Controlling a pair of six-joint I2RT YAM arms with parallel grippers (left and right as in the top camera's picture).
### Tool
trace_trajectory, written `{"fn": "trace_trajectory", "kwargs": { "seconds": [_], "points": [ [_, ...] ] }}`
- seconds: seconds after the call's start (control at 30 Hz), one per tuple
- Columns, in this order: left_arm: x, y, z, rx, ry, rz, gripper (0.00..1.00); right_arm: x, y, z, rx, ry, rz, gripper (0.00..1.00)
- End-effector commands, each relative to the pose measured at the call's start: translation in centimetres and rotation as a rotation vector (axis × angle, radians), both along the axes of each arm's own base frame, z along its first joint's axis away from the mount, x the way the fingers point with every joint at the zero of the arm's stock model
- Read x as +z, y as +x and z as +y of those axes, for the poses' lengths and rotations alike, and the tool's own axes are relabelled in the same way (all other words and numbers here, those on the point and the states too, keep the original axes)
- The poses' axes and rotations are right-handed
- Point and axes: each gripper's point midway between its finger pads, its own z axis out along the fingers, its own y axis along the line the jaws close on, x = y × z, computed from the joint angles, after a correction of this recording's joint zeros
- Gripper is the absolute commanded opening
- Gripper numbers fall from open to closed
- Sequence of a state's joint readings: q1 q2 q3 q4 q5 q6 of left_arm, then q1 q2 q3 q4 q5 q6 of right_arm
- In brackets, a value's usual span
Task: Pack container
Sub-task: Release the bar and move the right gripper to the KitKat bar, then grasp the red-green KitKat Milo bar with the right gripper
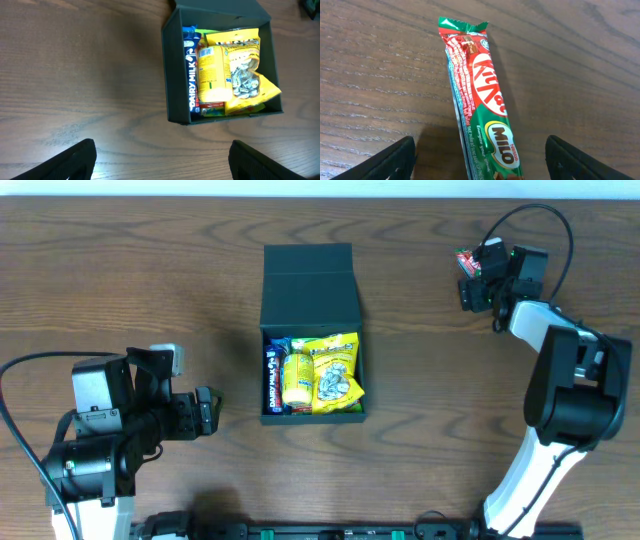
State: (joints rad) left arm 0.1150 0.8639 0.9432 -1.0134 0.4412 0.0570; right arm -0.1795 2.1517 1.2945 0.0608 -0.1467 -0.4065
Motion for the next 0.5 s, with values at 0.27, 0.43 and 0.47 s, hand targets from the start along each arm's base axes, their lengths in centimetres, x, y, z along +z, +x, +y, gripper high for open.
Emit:
{"fn": "trace_trajectory", "kwargs": {
  "seconds": [0.27, 0.43, 0.47],
  "points": [
    [0.5, 0.1, -0.1, 0.001, -0.005, -0.013, 0.86, -1.4, 0.0, 0.0, 0.018, 0.036, 0.021, 0.67],
    [0.5, 0.1, -0.1, 0.000, -0.005, -0.012, 0.86, -1.9, -0.4, 0.1, 0.015, 0.043, 0.043, 0.58],
    [0.5, 0.1, -0.1, 0.001, -0.005, -0.012, 0.86, -1.9, -0.4, 0.1, 0.013, 0.045, 0.043, 0.57]
  ]
}}
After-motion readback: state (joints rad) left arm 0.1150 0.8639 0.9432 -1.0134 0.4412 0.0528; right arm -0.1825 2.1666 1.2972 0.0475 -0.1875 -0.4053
